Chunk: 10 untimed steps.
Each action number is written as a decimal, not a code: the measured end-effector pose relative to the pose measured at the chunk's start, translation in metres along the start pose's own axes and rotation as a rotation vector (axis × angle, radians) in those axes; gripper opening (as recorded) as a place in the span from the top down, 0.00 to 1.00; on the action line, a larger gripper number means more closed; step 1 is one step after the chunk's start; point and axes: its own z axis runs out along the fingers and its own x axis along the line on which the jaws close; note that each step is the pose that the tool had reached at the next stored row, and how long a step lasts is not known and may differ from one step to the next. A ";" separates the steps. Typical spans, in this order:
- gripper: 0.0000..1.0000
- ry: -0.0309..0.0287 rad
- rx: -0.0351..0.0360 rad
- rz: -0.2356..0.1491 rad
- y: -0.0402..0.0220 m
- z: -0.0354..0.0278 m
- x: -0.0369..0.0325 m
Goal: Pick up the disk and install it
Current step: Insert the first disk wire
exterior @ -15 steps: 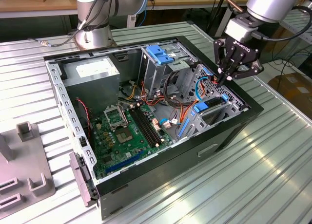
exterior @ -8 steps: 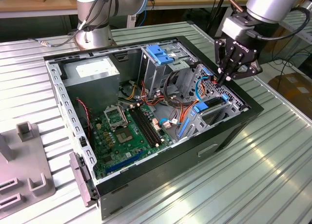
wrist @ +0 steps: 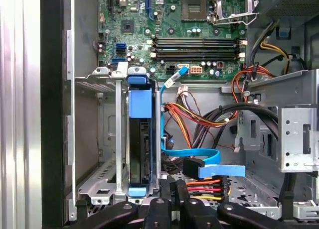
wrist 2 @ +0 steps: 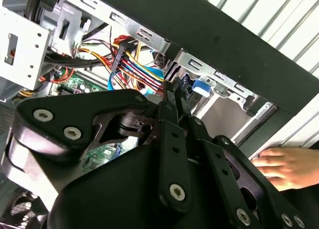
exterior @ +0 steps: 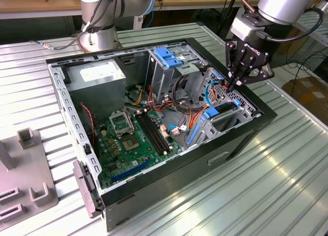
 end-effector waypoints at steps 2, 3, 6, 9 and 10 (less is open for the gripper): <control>0.84 -0.0004 -0.0003 0.016 0.0002 0.0002 0.0000; 0.84 -0.0005 -0.0004 0.017 0.0007 0.0003 0.0001; 0.84 -0.0003 -0.0004 0.017 0.0015 0.0002 0.0001; 0.84 -0.0002 -0.0003 0.017 0.0019 0.0001 0.0001; 0.84 -0.0003 -0.0003 0.017 0.0019 0.0002 0.0001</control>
